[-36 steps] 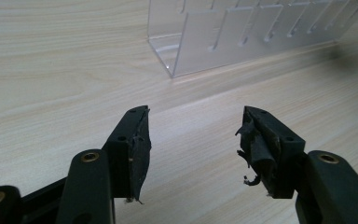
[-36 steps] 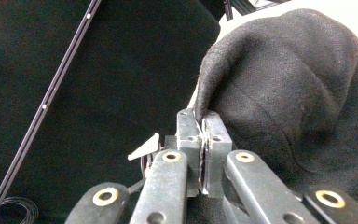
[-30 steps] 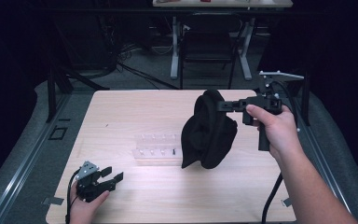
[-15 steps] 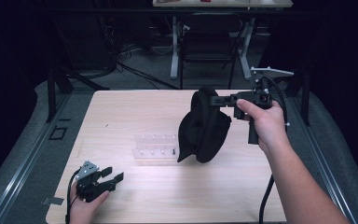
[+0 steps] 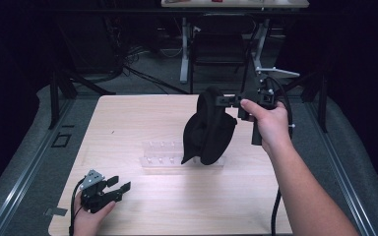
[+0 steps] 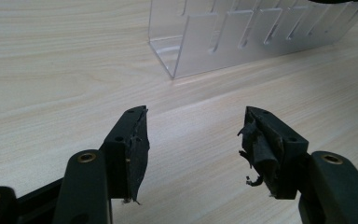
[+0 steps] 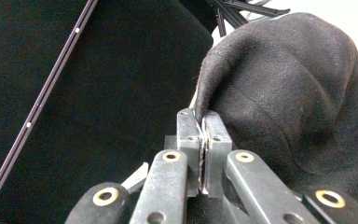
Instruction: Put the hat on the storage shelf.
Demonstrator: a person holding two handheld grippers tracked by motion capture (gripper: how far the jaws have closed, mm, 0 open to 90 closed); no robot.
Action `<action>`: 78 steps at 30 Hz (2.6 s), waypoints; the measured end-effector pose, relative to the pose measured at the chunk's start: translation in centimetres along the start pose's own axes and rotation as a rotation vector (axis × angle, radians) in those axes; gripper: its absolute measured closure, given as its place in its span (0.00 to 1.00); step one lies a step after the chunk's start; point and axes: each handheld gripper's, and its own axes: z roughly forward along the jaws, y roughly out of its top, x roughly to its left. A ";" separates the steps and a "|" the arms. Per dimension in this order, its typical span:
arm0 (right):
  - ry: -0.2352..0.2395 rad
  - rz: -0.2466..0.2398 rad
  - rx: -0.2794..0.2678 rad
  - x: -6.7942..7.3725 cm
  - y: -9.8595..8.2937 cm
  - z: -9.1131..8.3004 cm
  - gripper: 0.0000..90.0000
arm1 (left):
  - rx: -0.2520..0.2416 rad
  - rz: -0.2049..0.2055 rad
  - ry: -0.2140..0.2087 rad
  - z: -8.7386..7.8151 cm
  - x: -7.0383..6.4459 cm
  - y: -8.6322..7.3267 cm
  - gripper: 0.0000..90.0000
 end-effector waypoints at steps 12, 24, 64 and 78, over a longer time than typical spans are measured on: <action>-0.019 -0.011 -0.003 -0.2 0.6 1.3 0.98 | -0.002 -0.001 -0.001 0.2 -0.1 0.0 0.46; -0.006 -0.022 0.016 -0.3 0.4 2.1 0.98 | -0.003 0.010 -0.009 0.4 -0.4 0.1 0.46; 0.042 -0.018 0.034 0.7 -0.5 4.1 0.98 | -0.085 0.184 -0.148 3.9 -7.9 8.3 0.53; 0.050 -0.008 0.026 0.6 -0.5 4.2 0.98 | -0.092 0.244 -0.196 5.1 -11.0 9.9 0.56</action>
